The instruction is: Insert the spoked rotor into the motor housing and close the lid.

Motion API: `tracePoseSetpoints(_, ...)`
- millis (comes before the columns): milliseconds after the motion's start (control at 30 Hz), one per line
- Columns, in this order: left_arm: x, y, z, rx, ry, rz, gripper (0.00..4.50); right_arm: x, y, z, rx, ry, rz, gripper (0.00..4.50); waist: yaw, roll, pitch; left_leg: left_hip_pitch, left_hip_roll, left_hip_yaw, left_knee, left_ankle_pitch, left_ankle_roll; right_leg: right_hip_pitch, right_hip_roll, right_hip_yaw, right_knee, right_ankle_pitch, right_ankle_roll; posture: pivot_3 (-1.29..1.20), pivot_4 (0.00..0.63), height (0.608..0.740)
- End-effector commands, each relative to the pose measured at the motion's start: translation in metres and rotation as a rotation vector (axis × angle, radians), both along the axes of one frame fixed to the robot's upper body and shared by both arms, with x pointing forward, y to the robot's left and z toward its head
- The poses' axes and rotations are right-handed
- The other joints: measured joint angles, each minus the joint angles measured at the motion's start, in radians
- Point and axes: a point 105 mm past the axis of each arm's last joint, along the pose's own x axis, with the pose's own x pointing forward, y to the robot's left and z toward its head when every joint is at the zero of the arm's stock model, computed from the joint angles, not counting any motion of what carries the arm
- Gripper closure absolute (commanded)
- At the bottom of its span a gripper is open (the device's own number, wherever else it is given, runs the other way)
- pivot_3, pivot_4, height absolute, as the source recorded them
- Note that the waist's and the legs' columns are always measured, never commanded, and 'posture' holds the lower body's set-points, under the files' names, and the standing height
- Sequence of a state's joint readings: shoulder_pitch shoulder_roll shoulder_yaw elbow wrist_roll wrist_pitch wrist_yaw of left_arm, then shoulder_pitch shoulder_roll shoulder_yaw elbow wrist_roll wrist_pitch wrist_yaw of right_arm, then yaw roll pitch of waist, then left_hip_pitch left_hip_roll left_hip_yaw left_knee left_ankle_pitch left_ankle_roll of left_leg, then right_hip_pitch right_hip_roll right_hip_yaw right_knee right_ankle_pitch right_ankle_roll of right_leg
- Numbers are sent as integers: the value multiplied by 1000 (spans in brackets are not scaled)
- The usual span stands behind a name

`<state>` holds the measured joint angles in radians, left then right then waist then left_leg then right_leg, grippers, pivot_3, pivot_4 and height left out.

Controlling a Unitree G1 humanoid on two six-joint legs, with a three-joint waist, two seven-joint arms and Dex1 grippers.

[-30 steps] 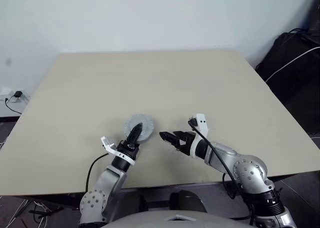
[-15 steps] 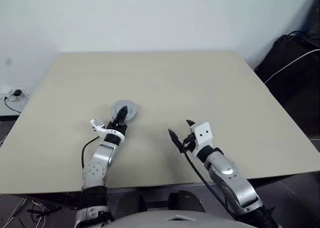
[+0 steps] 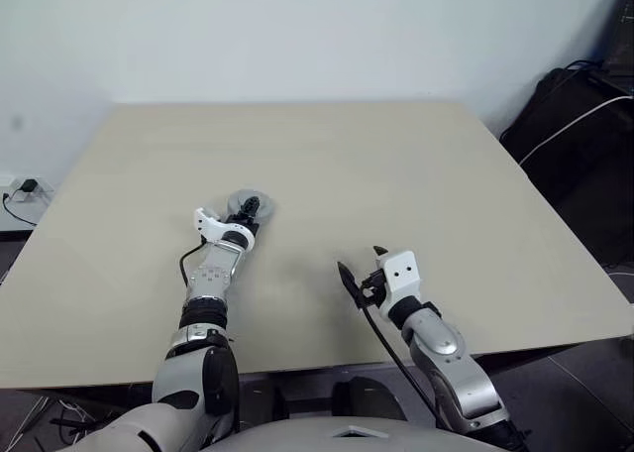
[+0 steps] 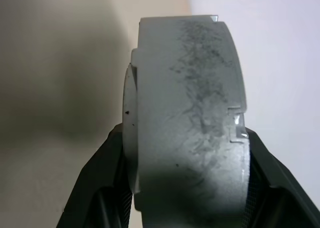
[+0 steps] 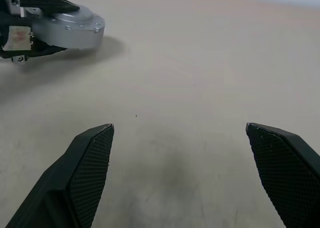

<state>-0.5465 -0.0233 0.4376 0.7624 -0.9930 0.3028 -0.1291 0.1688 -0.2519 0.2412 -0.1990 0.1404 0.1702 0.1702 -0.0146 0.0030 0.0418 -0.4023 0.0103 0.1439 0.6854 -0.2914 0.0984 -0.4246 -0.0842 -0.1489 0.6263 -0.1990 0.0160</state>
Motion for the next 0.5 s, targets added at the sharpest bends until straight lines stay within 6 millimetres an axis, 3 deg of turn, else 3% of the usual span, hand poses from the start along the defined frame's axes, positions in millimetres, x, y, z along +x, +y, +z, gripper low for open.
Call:
tracePoseSetpoints(33, 13, -1, 15, 35, -31, -20, 2409, 4, -3, 15, 10, -50, -14, 0, 0, 0, 0, 0, 0, 0, 0, 0, 0, 0, 0, 0, 0, 0, 0, 0, 0, 740)
tracePoseSetpoints(267, 4, 0, -1, 75, 37, -60, 67, 3, -1, 11, 5, -20, -9, 0, -2, -1, -1, 8, 0, 0, 0, 0, -1, 7, -1, 0, 1, 0, 0, 0, 0, 740)
tracePoseSetpoints(500, -40, 18, -26, 189, 129, -135, 23, 4, -2, 7, 18, 5, -19, 0, -19, -4, -12, 13, 1, -1, -2, 0, -1, 9, -8, 0, 2, -3, -5, 0, 0, 740)
